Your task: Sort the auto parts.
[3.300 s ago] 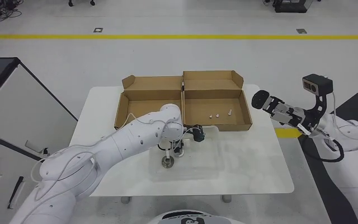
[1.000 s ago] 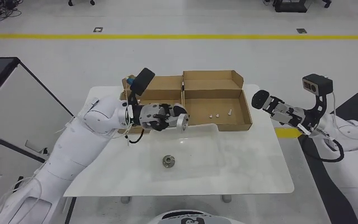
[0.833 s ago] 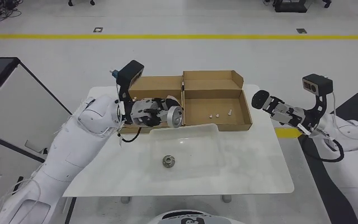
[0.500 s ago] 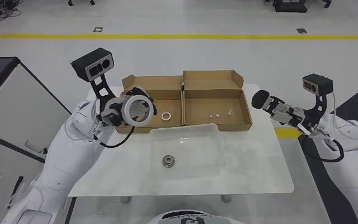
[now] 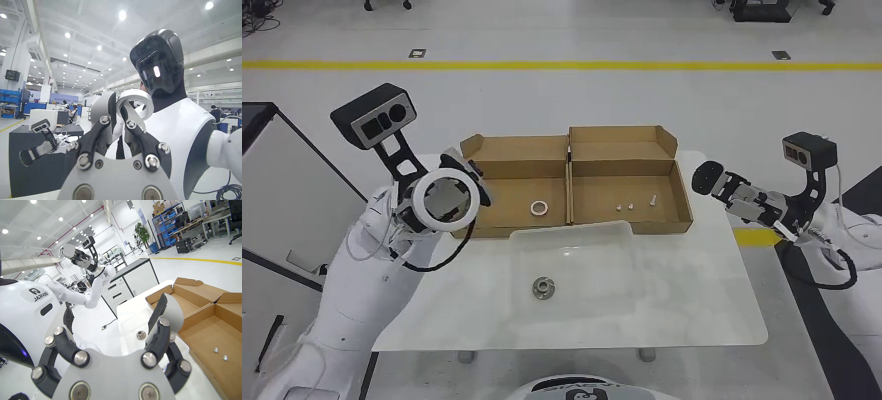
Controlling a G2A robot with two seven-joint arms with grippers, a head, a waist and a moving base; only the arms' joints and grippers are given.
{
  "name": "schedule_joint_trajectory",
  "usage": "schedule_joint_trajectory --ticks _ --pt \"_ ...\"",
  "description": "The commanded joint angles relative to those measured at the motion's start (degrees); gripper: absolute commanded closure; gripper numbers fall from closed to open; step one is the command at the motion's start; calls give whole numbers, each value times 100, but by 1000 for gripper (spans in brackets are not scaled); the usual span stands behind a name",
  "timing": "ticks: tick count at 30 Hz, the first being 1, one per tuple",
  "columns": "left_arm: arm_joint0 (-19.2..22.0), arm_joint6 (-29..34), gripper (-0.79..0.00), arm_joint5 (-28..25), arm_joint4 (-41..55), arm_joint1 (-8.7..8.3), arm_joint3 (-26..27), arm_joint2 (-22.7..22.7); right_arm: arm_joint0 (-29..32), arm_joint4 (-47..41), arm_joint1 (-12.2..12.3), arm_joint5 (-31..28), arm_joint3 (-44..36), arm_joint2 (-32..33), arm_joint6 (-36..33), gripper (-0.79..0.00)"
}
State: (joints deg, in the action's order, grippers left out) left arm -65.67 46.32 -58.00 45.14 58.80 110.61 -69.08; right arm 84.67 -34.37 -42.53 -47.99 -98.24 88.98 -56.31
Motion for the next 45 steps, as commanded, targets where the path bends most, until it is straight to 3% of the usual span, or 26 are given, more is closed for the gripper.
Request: schedule_joint_trajectory --ticks 1,5,11,15,20,29,33,45 --pt "0 0 0 0 0 0 0 0 0 0 0 0 0 0 0 -785" --pt "0 0 0 0 0 0 0 0 0 0 0 0 0 0 0 -785" --pt "-272 -950 0 0 579 104 372 104 0 0 0 0 0 0 0 -785" --pt "-330 -1085 0 0 623 171 475 186 0 0 0 0 0 0 0 -785" --pt "-319 -932 0 10 396 230 446 236 0 0 0 0 0 0 0 -785" --pt "-232 -371 0 417 -1135 213 280 -125 0 0 0 0 0 0 0 -785" --pt "-264 -366 0 445 -1234 220 334 -141 0 0 0 0 0 0 0 -785" --pt "-337 -1004 0 115 275 344 439 123 0 0 0 0 0 0 0 -785"
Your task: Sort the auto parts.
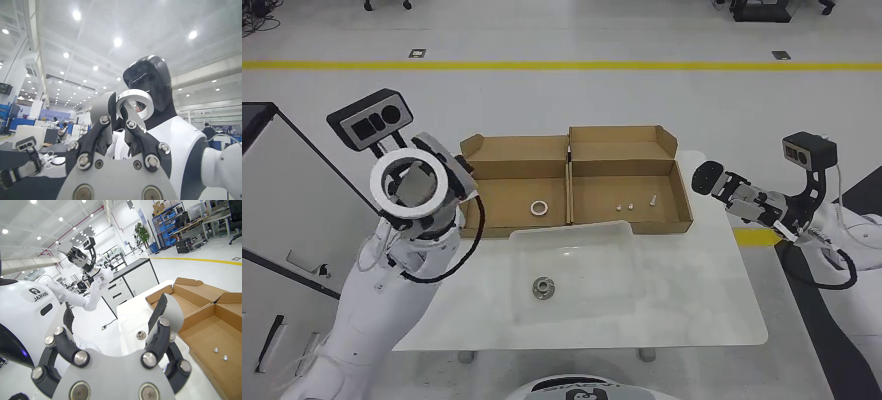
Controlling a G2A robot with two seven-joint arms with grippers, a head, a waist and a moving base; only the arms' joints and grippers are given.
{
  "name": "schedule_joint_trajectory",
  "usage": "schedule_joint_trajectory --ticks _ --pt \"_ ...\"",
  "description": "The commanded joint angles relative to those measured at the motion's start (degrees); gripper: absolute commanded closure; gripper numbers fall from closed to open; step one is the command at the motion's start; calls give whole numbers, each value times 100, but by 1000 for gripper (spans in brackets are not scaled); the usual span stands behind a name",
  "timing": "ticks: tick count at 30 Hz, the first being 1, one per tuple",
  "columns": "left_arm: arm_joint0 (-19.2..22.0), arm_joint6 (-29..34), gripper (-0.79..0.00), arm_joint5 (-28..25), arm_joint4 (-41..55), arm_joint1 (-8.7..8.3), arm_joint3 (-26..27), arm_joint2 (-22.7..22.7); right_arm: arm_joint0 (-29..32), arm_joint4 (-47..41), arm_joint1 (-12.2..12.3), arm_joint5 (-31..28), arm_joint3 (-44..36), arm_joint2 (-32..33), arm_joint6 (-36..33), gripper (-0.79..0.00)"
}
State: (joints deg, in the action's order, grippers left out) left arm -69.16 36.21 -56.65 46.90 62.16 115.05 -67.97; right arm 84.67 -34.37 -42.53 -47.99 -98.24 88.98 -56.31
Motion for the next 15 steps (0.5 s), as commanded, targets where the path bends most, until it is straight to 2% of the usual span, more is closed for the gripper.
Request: schedule_joint_trajectory --ticks 1,6,15 --pt "23 19 0 -35 171 17 -20 16 0 0 0 0 0 0 0 -785" --pt "88 269 0 -9 309 38 -119 -14 0 0 0 0 0 0 0 -785" --pt "139 1274 0 457 -368 -31 -378 -360 0 0 0 0 0 0 0 -785"
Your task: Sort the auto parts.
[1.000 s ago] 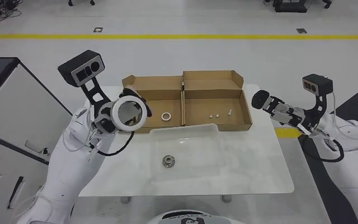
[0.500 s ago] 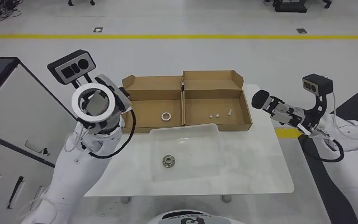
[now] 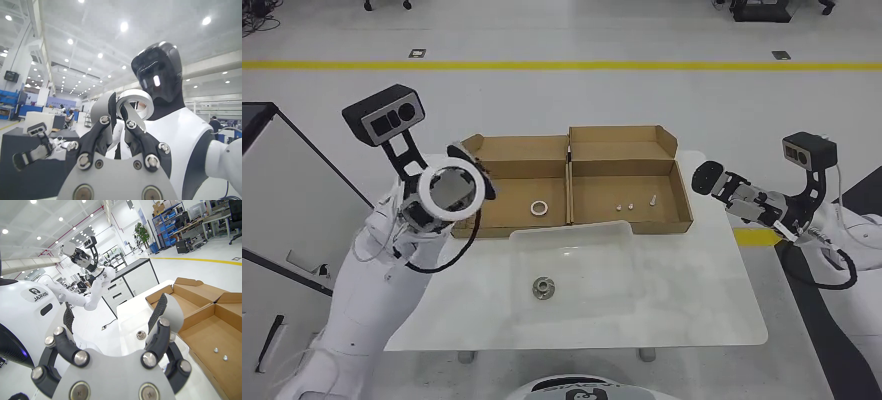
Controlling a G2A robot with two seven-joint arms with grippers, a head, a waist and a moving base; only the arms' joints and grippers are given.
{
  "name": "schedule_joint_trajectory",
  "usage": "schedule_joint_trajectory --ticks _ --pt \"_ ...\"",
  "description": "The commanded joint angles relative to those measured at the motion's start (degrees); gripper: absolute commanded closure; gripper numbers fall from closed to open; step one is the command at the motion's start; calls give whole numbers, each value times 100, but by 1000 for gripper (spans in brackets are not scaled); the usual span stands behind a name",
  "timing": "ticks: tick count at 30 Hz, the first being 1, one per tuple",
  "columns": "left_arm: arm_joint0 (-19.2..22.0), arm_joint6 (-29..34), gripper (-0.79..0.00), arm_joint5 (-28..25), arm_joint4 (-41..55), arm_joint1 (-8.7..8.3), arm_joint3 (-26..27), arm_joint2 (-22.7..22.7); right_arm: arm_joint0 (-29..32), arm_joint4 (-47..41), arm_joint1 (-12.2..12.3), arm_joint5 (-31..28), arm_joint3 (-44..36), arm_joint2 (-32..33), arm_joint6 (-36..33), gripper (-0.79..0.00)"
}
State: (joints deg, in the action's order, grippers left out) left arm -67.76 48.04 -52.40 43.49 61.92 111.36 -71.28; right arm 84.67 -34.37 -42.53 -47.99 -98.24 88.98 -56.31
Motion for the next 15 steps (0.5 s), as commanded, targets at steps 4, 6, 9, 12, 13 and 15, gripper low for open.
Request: schedule_joint_trajectory --ticks 4,6,9,12,13,15 --pt "9 324 0 66 -23 -17 -37 -90 0 0 0 0 0 0 0 -785" --pt "9 300 0 38 118 -8 -50 -87 0 0 0 0 0 0 0 -785" --pt "-1 68 0 -76 627 34 -27 16 0 0 0 0 0 0 0 -785" --pt "24 -66 0 -165 950 78 -34 109 0 0 0 0 0 0 0 -785" --pt "31 -106 0 -175 1023 92 -40 134 0 0 0 0 0 0 0 -785" --pt "63 -136 0 -231 1076 117 -51 159 0 0 0 0 0 0 0 -785"
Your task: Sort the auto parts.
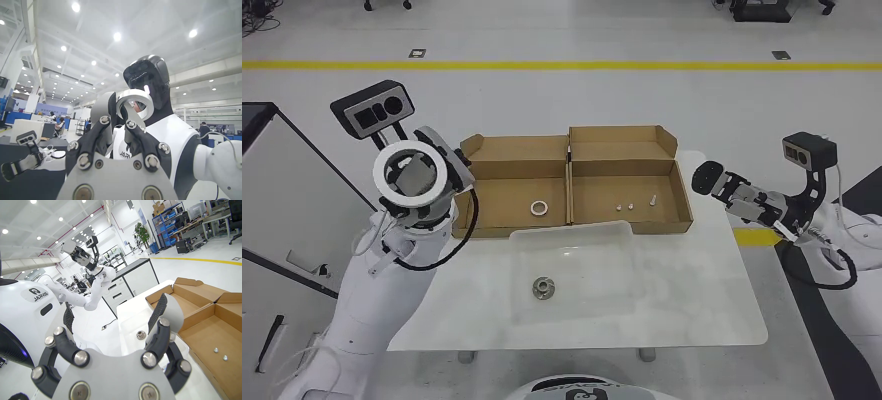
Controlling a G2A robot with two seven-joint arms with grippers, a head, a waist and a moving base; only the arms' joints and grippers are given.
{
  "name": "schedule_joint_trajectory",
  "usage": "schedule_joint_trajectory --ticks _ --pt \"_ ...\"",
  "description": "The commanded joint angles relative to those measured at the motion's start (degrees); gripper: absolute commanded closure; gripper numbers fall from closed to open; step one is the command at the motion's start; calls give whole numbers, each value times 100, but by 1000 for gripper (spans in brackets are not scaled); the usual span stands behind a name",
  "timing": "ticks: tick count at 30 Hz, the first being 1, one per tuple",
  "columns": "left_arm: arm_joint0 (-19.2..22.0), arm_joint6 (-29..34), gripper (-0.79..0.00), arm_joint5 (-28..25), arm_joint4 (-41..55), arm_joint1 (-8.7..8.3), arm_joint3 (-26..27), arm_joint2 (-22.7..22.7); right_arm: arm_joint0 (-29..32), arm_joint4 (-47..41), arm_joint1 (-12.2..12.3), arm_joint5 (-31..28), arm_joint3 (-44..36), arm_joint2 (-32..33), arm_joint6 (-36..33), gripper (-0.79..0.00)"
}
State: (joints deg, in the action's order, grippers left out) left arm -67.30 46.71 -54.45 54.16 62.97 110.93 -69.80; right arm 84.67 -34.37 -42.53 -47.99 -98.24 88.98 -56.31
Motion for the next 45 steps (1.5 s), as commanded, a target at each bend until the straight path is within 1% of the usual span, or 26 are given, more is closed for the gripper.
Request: schedule_joint_trajectory --ticks 1,17,19,23,26,28,30,35,39,45 --pt "32 9 0 -27 14 21 -21 25 0 0 0 0 0 0 0 -785" --pt "55 21 0 -36 32 38 -34 46 0 0 0 0 0 0 0 -785" --pt "22 16 0 230 -264 33 -44 12 0 0 0 0 0 0 0 -785" --pt "-14 -22 0 591 -857 34 -186 -54 0 0 0 0 0 0 0 -785" --pt "-12 -112 0 864 -1373 35 -372 -110 0 0 0 0 0 0 0 -785" --pt "24 -296 0 1069 -1668 47 -452 -122 0 0 0 0 0 0 0 -785" --pt "144 -433 0 1290 -2065 64 -527 -88 0 0 0 0 0 0 0 -785" --pt "796 -509 0 1962 -3443 110 -765 97 0 0 0 0 0 0 0 -785" --pt "1372 -96 0 2311 -4373 133 -1029 346 0 0 0 0 0 0 0 -785" --pt "1951 530 0 2884 -5453 149 -1430 700 0 0 0 0 0 0 0 -785"
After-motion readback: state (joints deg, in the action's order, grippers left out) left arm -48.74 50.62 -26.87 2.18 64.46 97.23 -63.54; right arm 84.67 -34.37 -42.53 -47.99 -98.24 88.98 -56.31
